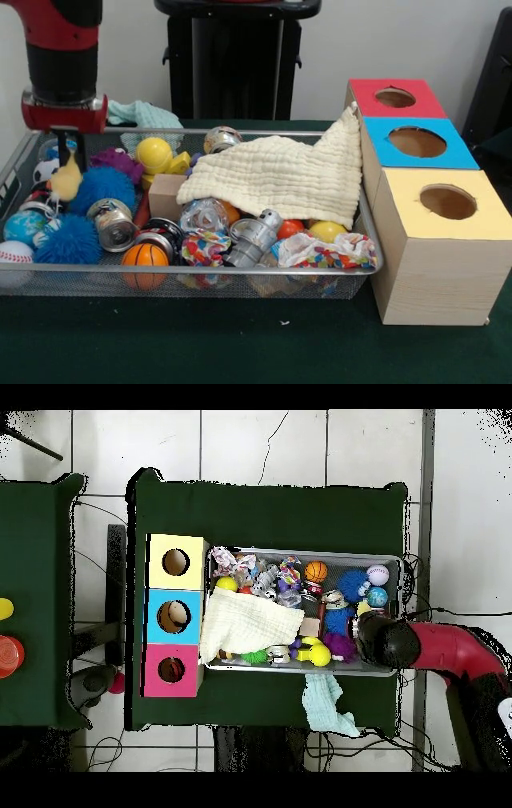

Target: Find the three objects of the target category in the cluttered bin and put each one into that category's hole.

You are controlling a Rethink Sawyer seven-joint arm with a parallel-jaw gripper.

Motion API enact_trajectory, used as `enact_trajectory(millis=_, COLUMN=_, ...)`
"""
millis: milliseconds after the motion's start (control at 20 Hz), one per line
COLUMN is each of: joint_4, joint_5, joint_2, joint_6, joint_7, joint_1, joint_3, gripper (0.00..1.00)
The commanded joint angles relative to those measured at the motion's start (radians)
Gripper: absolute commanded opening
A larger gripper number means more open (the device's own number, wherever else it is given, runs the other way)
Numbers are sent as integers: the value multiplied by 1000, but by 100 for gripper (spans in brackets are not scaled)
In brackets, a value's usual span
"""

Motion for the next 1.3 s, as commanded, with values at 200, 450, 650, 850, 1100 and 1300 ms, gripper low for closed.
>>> enact_trajectory(millis=200, joint_4=93, joint_5=277, joint_2=-144, joint_6=323, joint_7=-178, joint_1=-65, joint_3=224, gripper=0)
enact_trajectory(millis=450, joint_4=132, joint_5=390, joint_2=-132, joint_6=333, joint_7=-96, joint_1=-92, joint_3=266, gripper=0)
enact_trajectory(millis=650, joint_4=188, joint_5=492, joint_2=-126, joint_6=274, joint_7=15, joint_1=-103, joint_3=275, gripper=0)
enact_trajectory(millis=850, joint_4=214, joint_5=527, joint_2=-129, joint_6=216, joint_7=55, joint_1=-86, joint_3=266, gripper=0)
enact_trajectory(millis=1100, joint_4=232, joint_5=556, joint_2=-139, joint_6=166, joint_7=105, joint_1=-45, joint_3=241, gripper=0)
enact_trajectory(millis=1300, joint_4=244, joint_5=569, joint_2=-145, joint_6=119, joint_7=149, joint_1=-1, joint_3=218, gripper=0)
